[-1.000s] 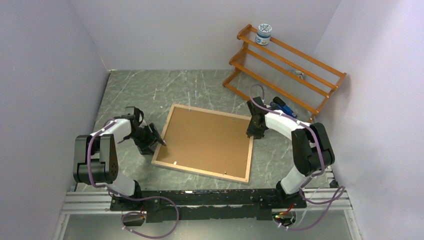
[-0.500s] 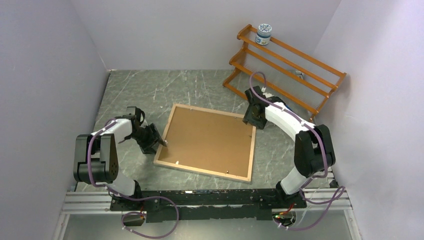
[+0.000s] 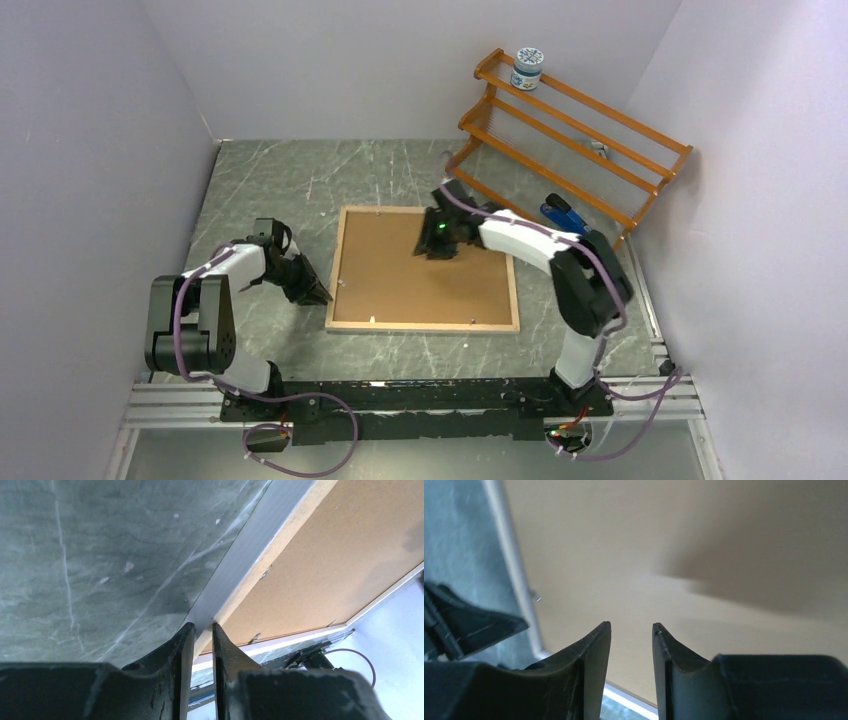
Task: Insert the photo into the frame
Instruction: Install the photo frame at the center of the board.
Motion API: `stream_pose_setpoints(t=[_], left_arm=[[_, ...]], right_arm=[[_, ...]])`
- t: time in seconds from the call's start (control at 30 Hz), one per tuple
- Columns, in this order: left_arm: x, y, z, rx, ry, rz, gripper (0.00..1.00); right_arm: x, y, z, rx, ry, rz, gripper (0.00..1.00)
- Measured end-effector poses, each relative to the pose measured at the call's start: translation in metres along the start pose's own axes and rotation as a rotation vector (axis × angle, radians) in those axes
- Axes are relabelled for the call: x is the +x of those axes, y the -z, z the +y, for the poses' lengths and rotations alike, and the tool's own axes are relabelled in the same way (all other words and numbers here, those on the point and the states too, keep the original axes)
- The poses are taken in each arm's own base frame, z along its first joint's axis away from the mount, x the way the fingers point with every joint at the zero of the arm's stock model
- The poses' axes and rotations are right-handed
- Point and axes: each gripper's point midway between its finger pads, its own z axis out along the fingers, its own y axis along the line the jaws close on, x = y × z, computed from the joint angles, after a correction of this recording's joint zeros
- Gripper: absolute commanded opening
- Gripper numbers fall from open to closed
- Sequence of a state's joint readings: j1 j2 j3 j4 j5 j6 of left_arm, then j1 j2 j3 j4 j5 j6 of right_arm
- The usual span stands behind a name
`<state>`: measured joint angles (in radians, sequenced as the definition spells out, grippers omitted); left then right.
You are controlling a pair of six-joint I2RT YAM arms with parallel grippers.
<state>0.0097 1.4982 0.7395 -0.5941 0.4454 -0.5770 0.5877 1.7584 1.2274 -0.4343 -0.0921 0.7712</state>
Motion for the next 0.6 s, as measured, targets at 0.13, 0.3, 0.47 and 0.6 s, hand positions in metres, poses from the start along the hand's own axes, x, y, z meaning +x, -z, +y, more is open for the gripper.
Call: stream_pose_setpoints(t=[0.13, 0.3, 0.47, 0.6], left_arm=[[0.004, 0.001, 0.001, 0.001, 0.019, 0.001, 0.21], [0.004, 0.001, 0.000, -0.003, 0.007, -0.004, 0.19], [0.005, 0.002, 0.000, -0.017, -0.002, -0.011, 0.18], [0.005, 0.002, 0.000, -0.018, -0.002, -0.010, 0.18]], right_arm=[[0.051, -0.035, 0.064, -0.184, 0.049, 0.134, 0.36], [0.089, -0.065, 0.101, -0.289, 0.046, 0.240, 0.38], [0.097, -0.079, 0.136, -0.382, 0.056, 0.245, 0.36], [0.098, -0.085, 0.154, -0.435, 0.067, 0.237, 0.32]])
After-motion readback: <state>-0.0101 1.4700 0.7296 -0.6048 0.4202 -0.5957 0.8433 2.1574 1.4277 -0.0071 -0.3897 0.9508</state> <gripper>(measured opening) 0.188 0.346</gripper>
